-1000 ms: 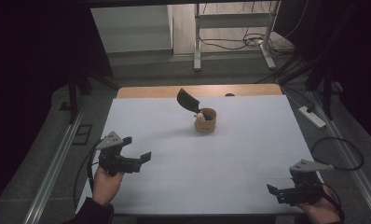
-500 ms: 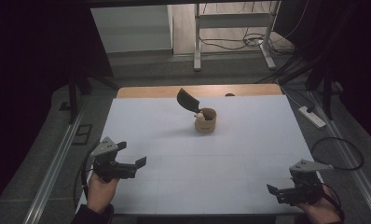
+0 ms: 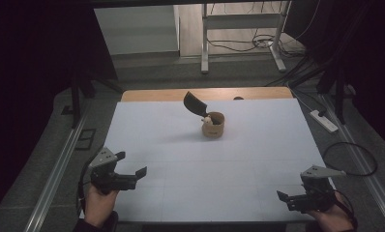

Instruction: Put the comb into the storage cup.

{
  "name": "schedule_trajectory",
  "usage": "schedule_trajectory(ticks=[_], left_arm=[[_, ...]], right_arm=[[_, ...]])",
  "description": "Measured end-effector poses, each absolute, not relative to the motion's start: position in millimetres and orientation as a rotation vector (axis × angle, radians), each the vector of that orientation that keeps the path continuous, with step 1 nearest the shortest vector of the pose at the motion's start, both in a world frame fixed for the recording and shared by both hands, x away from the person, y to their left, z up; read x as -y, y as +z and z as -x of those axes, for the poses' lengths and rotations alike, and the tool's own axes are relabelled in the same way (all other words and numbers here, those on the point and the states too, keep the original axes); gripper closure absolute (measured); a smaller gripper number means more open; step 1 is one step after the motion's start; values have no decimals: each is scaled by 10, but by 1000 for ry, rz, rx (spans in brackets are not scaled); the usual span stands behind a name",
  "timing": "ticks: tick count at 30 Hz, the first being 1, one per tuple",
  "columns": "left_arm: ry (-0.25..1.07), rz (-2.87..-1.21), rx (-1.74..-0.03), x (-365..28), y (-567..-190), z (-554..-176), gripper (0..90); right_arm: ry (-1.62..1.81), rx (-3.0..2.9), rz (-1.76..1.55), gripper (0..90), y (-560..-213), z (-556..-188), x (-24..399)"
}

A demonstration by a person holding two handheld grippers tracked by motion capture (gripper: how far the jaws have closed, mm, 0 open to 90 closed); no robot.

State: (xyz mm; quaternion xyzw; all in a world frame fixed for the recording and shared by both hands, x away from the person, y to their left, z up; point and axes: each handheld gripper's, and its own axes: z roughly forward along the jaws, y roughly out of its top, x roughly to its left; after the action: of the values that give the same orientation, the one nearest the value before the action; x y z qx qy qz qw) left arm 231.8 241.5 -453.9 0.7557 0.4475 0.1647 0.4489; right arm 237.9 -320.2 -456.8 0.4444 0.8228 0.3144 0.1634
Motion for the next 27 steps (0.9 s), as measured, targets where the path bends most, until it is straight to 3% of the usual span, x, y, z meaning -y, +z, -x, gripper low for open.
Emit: schedule_trajectory(ticks=[27], left_arm=[[418,-1913,-1183,-2511,-4645,-2099,0]], right_arm=[[893,-2342,-1271,0,-4567,-2376,3201]])
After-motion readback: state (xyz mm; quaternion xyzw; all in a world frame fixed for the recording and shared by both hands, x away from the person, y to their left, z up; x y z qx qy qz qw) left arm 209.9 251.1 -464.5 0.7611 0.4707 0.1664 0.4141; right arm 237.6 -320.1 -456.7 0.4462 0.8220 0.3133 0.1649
